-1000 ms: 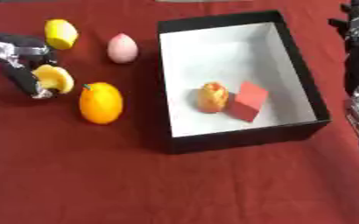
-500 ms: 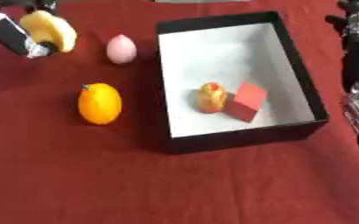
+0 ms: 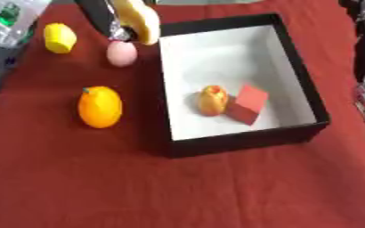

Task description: Pick up objects on the table and place them in the box.

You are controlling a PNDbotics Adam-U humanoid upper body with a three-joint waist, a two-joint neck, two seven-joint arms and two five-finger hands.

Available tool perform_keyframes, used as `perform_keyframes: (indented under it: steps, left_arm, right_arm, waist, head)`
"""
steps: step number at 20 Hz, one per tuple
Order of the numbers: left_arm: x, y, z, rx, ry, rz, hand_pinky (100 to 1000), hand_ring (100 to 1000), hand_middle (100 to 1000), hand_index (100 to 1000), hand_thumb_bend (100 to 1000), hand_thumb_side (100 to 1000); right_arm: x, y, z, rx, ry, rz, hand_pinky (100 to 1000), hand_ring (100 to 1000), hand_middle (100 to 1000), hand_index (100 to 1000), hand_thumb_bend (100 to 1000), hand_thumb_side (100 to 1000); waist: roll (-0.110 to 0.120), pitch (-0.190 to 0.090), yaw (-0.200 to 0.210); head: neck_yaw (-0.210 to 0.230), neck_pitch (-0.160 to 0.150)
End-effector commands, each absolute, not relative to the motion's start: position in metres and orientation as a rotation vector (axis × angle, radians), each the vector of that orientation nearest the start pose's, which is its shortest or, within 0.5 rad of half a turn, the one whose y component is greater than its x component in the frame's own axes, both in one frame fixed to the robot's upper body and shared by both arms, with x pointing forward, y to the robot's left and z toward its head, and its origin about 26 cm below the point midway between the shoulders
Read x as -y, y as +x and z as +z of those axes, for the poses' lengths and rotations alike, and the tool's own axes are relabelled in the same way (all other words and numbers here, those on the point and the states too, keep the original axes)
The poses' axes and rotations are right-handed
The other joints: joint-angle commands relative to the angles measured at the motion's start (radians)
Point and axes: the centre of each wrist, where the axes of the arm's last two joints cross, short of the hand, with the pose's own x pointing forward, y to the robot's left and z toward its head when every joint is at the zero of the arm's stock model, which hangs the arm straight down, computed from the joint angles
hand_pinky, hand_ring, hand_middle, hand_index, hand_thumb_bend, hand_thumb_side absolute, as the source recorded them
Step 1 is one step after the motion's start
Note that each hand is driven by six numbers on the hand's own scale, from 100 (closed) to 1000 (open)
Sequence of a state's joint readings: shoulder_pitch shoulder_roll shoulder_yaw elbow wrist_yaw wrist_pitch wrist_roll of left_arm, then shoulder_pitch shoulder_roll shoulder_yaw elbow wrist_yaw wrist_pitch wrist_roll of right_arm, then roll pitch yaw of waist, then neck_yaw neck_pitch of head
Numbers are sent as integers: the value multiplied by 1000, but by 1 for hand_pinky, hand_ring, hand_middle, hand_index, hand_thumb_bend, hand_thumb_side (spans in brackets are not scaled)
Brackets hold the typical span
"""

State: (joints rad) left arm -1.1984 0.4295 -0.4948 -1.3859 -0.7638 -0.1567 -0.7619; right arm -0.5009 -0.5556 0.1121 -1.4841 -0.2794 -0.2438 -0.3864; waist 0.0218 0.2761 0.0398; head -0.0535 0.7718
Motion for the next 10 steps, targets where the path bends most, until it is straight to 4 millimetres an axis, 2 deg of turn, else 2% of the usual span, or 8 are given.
perform_keyframes:
  steps: [1,6,10]
  left_arm:
    - [-88,409,334,-1890,-1054,2636,681,650,589,494,347,100]
    - [-63,417,307,-1847,-941,2661,676,652,597,516,348,136]
    - [-56,422,293,-1851,-915,2669,677,657,607,539,384,181]
  right_arm:
    - [318,381,188,2269,-297,4,963,818,872,925,100,749]
    - [315,383,190,2274,-287,11,963,818,871,924,100,751]
    - [313,384,189,2270,-279,12,963,818,872,924,100,753]
  waist:
    - [-3,-24,-5]
    - [-3,-21,-16]
    - [-3,-19,-21]
  head:
    - [9,-2]
    - [24,-2]
    - [31,-2]
